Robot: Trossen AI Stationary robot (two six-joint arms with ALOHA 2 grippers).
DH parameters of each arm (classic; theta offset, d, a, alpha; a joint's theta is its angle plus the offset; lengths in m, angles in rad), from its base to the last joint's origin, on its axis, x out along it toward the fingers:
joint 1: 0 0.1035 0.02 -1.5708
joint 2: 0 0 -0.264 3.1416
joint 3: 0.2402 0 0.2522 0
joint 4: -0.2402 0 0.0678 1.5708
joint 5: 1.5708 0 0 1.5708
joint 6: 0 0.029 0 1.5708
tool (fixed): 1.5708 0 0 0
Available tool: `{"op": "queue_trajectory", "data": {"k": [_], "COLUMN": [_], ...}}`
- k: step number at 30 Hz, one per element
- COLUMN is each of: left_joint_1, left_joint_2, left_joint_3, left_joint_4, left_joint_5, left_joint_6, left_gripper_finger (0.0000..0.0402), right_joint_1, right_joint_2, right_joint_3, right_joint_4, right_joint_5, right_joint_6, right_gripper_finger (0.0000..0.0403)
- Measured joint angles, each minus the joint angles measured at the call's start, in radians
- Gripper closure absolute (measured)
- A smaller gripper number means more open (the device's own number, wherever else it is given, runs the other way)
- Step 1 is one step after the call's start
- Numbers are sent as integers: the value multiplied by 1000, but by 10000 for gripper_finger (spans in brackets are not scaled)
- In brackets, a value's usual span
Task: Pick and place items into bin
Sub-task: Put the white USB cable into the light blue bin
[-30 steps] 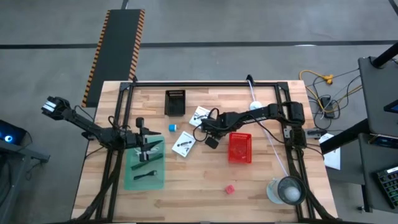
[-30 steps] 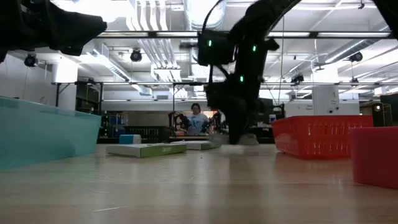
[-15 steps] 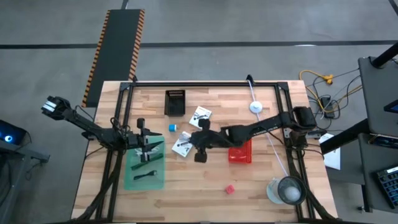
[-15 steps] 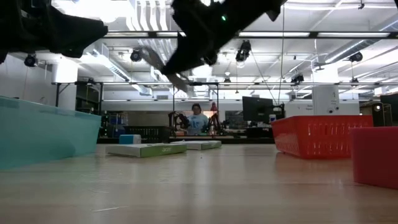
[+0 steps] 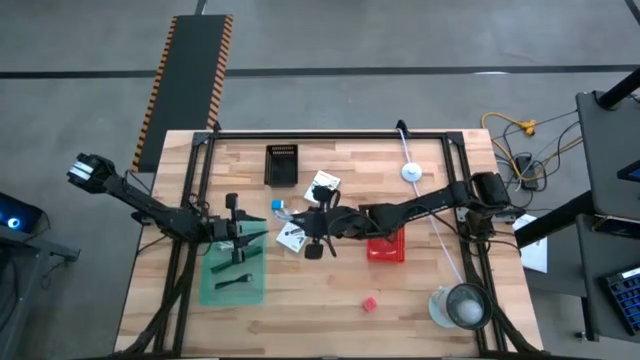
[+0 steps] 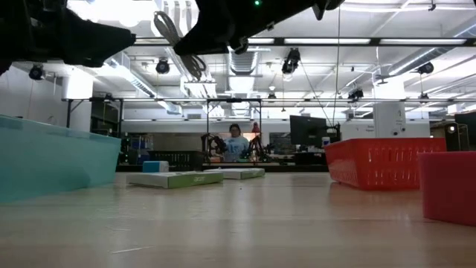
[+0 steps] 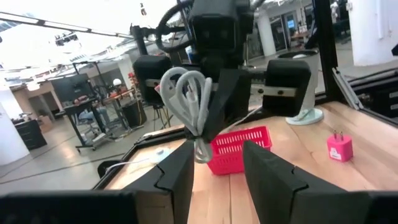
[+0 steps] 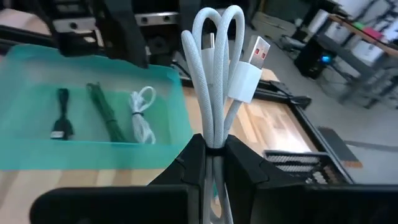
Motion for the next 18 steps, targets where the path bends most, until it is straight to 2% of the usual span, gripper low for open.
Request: {"op": "queue_trajectory", "data": {"k": [4, 10, 14, 18], "left_joint_1": [0, 0, 0, 7], "left_joint_2": [58, 141, 191, 236], "left_joint_3": [32, 78, 95, 95], "left_joint_4": [6, 43, 128, 234], "left_joint_5": [0, -1, -2, -8], "left_joint_6": [3, 25, 29, 29], "left_gripper_finger": [269, 214, 189, 183], "right_joint_1": [2, 0, 1, 0], "right_joint_2": [1, 1, 3, 3], "right_joint_3": [0, 0, 0, -3], "right_joint_4": [-1, -1, -1, -2], "right_joint_5": [-17, -16, -17, -16], "right_joint_6": [-3, -3, -3, -3], "right_gripper_finger": [379, 379, 379, 379]}}
